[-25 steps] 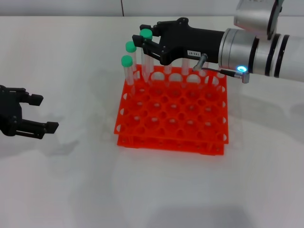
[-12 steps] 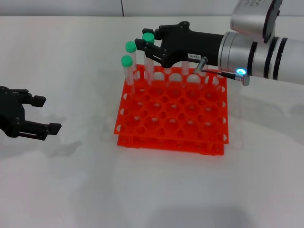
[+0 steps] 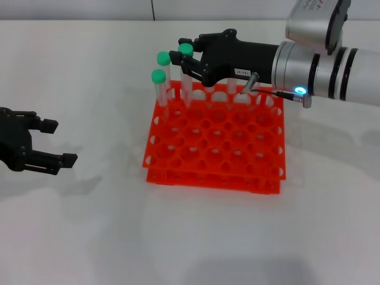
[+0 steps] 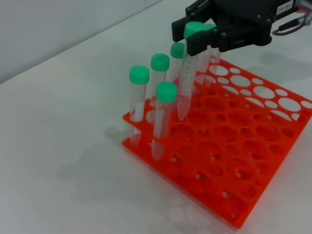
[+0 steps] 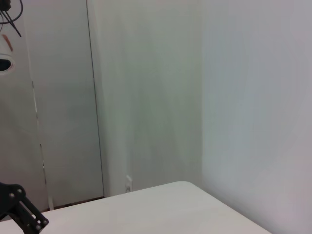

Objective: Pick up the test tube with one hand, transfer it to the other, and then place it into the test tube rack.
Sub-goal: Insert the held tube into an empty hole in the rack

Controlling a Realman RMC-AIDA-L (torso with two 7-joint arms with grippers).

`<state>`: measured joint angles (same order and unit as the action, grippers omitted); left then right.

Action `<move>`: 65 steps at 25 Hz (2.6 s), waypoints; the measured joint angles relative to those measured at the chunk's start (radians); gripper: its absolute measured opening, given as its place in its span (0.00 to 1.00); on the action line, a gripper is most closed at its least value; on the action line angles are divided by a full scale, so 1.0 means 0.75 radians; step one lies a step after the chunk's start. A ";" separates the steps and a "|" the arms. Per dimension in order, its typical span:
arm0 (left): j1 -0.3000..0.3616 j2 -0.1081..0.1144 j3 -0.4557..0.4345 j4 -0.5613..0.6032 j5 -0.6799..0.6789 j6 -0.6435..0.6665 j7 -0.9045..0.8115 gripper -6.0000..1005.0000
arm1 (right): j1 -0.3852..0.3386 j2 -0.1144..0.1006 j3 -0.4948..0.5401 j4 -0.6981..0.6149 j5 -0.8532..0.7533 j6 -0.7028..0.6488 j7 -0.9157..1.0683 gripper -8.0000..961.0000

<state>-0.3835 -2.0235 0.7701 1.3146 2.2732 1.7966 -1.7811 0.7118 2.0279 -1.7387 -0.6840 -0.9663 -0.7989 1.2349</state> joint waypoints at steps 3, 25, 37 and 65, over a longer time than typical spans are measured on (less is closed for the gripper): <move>0.000 0.000 0.000 0.000 0.000 0.000 -0.001 0.87 | 0.000 0.000 -0.005 0.001 0.000 0.000 0.001 0.30; -0.010 -0.001 0.002 -0.004 0.002 -0.003 0.000 0.87 | 0.002 0.000 -0.010 0.036 0.000 0.002 0.013 0.33; -0.012 -0.002 0.002 -0.012 0.003 -0.003 0.000 0.87 | 0.009 0.000 -0.024 0.047 0.000 0.003 0.039 0.35; -0.013 -0.004 0.004 -0.019 0.006 -0.023 0.008 0.87 | 0.029 0.000 -0.042 0.066 0.000 0.044 0.064 0.38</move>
<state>-0.3936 -2.0264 0.7732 1.3006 2.2780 1.7796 -1.7751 0.7332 2.0279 -1.7702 -0.6342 -0.9664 -0.7658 1.2832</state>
